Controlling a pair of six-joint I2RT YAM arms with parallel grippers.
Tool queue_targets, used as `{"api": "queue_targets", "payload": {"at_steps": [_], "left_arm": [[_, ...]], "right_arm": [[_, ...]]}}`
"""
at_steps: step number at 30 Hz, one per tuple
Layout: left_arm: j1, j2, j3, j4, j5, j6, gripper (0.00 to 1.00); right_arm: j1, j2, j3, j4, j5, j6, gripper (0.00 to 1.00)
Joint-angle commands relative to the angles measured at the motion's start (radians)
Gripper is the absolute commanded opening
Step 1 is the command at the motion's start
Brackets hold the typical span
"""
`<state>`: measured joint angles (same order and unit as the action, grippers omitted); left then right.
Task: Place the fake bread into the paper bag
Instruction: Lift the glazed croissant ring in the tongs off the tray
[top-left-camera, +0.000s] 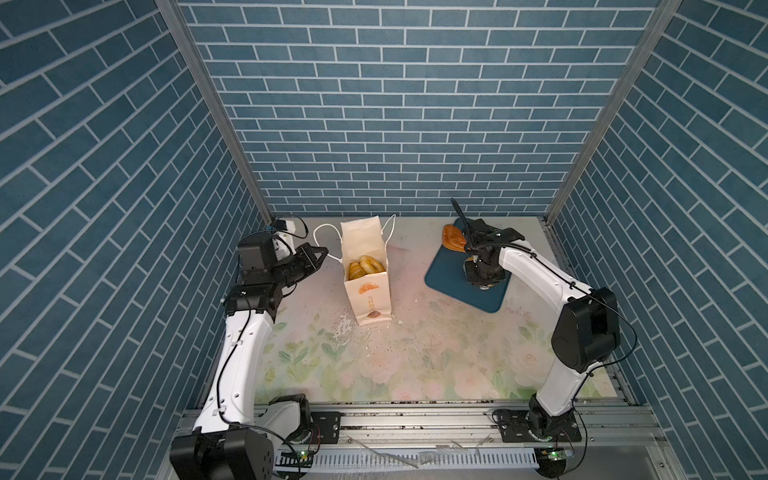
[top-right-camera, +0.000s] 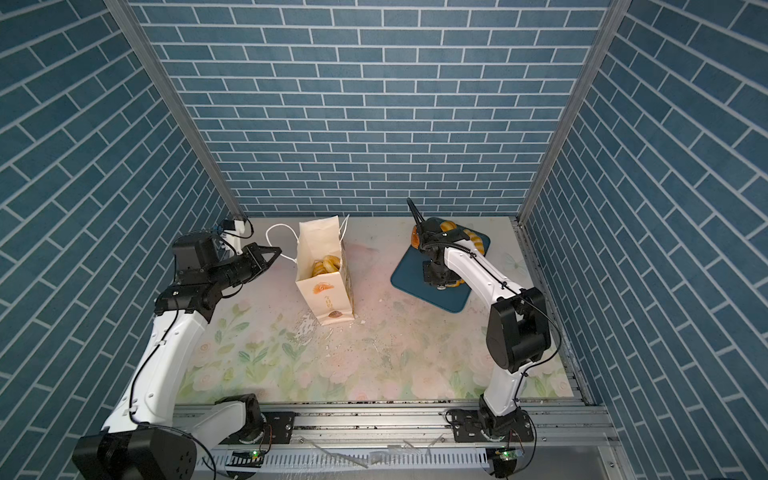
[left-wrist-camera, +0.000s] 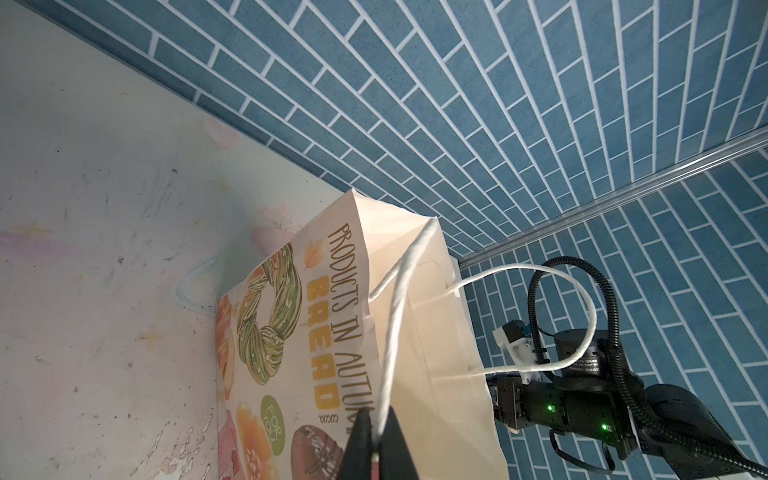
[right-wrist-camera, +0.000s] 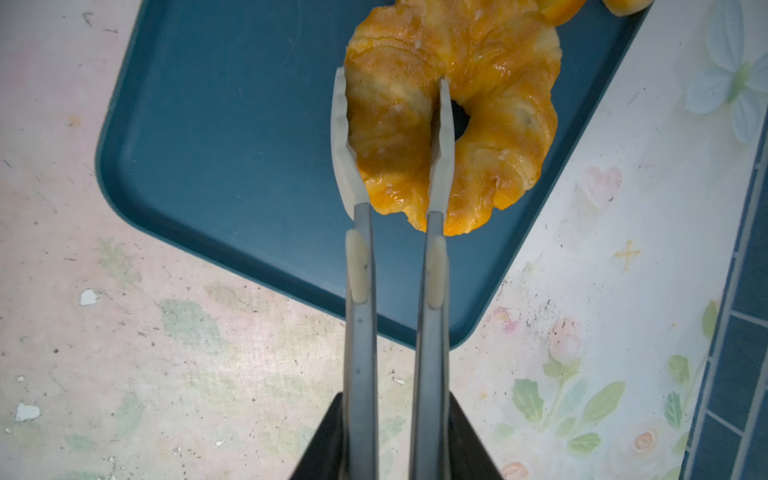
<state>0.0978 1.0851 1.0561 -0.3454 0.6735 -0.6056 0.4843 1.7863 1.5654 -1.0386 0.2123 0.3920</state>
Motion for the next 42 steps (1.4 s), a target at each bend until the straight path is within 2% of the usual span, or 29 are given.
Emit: {"api": "queue_targets", "payload": {"at_steps": [1,8,28,37,42], "left_arm": [[0.003,0.007,0.019,0.004,-0.003,0.015,0.09],[0.003,0.011,0.020,0.008,-0.002,0.012,0.09],[0.003,0.007,0.016,0.006,0.005,0.013,0.09],[0.003,0.005,0.019,0.004,0.009,0.012,0.09],[0.003,0.005,0.024,0.003,0.012,0.012,0.08]], "right_arm": [[0.014,-0.001,0.035,-0.048,-0.044,0.006,0.28],[0.043,-0.039,0.028,-0.069,-0.081,0.039,0.22],[0.098,-0.186,0.181,-0.121,-0.040,0.079,0.15],[0.112,-0.259,0.217,-0.080,-0.032,0.042,0.14],[0.128,-0.289,0.256,-0.086,-0.018,-0.019,0.14]]}}
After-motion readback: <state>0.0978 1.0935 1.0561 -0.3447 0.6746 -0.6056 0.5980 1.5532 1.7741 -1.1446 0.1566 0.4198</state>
